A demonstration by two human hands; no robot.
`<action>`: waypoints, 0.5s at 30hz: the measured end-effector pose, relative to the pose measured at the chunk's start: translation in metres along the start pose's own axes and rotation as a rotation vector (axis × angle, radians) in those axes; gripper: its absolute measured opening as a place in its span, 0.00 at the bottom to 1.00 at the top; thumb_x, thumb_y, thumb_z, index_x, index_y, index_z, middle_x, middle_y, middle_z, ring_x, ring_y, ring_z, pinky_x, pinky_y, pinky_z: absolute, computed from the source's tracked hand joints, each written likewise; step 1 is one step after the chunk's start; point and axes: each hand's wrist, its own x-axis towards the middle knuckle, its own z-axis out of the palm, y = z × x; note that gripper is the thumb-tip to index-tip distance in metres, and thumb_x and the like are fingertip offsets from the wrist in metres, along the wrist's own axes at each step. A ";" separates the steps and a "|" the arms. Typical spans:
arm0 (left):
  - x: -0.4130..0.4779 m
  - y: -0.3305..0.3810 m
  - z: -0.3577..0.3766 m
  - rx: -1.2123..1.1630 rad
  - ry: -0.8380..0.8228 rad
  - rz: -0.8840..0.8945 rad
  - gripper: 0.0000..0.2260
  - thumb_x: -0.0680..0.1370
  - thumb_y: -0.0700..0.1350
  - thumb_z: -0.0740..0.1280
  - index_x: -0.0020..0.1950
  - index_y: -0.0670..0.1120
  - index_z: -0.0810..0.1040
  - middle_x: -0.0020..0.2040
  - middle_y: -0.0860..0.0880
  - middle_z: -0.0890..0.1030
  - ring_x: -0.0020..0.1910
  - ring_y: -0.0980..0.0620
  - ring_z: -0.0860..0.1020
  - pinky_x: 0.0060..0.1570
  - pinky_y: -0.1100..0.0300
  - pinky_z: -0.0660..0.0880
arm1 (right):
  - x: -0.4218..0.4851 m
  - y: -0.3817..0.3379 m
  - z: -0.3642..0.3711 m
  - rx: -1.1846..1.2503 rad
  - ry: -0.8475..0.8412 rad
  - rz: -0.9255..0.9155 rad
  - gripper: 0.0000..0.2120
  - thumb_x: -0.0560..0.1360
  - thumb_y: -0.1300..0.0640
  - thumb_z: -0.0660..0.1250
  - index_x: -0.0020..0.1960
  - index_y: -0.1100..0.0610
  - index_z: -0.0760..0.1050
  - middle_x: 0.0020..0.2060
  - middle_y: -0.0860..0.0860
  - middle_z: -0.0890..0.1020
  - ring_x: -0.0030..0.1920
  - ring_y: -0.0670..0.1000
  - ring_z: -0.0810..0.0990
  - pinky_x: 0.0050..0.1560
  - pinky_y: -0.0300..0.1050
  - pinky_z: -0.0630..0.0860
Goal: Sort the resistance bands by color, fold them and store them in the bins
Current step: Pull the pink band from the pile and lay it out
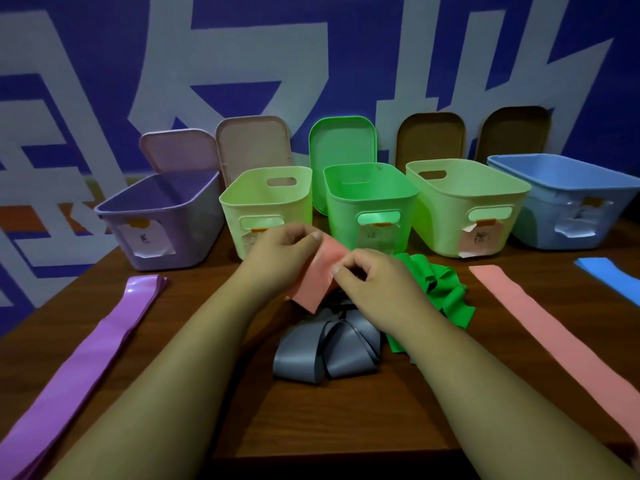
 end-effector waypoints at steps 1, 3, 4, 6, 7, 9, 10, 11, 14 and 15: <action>-0.002 -0.002 0.000 -0.027 -0.005 -0.008 0.09 0.84 0.54 0.67 0.49 0.54 0.85 0.36 0.58 0.83 0.38 0.56 0.79 0.39 0.59 0.72 | 0.000 0.001 0.000 -0.004 -0.003 0.011 0.08 0.79 0.46 0.71 0.43 0.47 0.83 0.43 0.44 0.84 0.45 0.45 0.81 0.48 0.48 0.78; -0.007 -0.003 0.000 -0.076 -0.022 -0.016 0.09 0.85 0.52 0.67 0.51 0.52 0.85 0.34 0.58 0.82 0.34 0.59 0.78 0.33 0.62 0.73 | -0.001 0.003 0.000 -0.021 0.000 0.021 0.08 0.78 0.45 0.72 0.43 0.47 0.83 0.43 0.43 0.84 0.45 0.45 0.81 0.48 0.48 0.79; -0.009 -0.003 0.000 -0.096 -0.034 -0.012 0.09 0.85 0.51 0.66 0.52 0.51 0.85 0.36 0.56 0.83 0.34 0.59 0.79 0.32 0.63 0.74 | -0.001 0.003 0.001 -0.030 0.004 0.021 0.08 0.78 0.46 0.73 0.42 0.48 0.83 0.42 0.43 0.84 0.44 0.44 0.81 0.48 0.47 0.79; -0.011 -0.005 -0.002 -0.093 -0.042 0.012 0.10 0.86 0.51 0.66 0.52 0.50 0.86 0.40 0.51 0.86 0.36 0.56 0.81 0.32 0.62 0.76 | -0.002 0.002 0.001 -0.031 0.010 0.023 0.09 0.78 0.47 0.74 0.41 0.49 0.82 0.40 0.43 0.84 0.42 0.43 0.80 0.45 0.44 0.78; -0.013 -0.004 -0.003 -0.089 -0.034 0.020 0.09 0.85 0.51 0.67 0.52 0.50 0.85 0.40 0.50 0.85 0.35 0.56 0.80 0.32 0.62 0.76 | -0.003 0.002 0.001 -0.027 0.018 0.028 0.09 0.78 0.48 0.74 0.41 0.49 0.82 0.39 0.43 0.84 0.41 0.42 0.80 0.42 0.42 0.76; -0.013 -0.005 -0.003 -0.110 -0.016 0.009 0.09 0.85 0.49 0.67 0.52 0.47 0.85 0.38 0.49 0.84 0.33 0.56 0.79 0.30 0.62 0.76 | -0.004 0.002 0.001 -0.021 0.050 0.043 0.09 0.78 0.49 0.74 0.40 0.49 0.82 0.37 0.43 0.83 0.40 0.42 0.80 0.38 0.39 0.73; -0.013 -0.005 -0.003 -0.132 -0.009 -0.006 0.09 0.85 0.48 0.68 0.52 0.46 0.85 0.37 0.48 0.83 0.32 0.54 0.79 0.28 0.61 0.75 | -0.003 0.002 0.000 -0.017 0.068 0.052 0.08 0.77 0.50 0.74 0.39 0.49 0.81 0.36 0.43 0.83 0.39 0.43 0.79 0.37 0.40 0.72; -0.013 -0.005 -0.002 -0.149 -0.001 -0.020 0.08 0.85 0.47 0.68 0.52 0.46 0.85 0.35 0.48 0.82 0.31 0.52 0.78 0.27 0.61 0.74 | -0.003 0.002 -0.001 0.001 0.084 0.062 0.08 0.76 0.52 0.74 0.38 0.49 0.81 0.35 0.43 0.82 0.38 0.43 0.79 0.37 0.41 0.72; -0.013 -0.007 -0.002 -0.144 0.043 -0.058 0.08 0.83 0.48 0.70 0.48 0.47 0.85 0.35 0.48 0.82 0.31 0.49 0.79 0.26 0.61 0.72 | -0.003 -0.002 -0.005 0.076 0.116 0.084 0.08 0.76 0.54 0.73 0.38 0.50 0.80 0.34 0.45 0.82 0.36 0.44 0.78 0.39 0.45 0.75; -0.012 -0.008 -0.002 -0.137 0.044 -0.077 0.08 0.83 0.49 0.70 0.48 0.49 0.85 0.36 0.48 0.83 0.32 0.48 0.80 0.27 0.61 0.73 | -0.003 -0.003 -0.006 0.089 0.123 0.098 0.08 0.77 0.53 0.72 0.39 0.51 0.80 0.34 0.45 0.82 0.36 0.45 0.78 0.39 0.45 0.75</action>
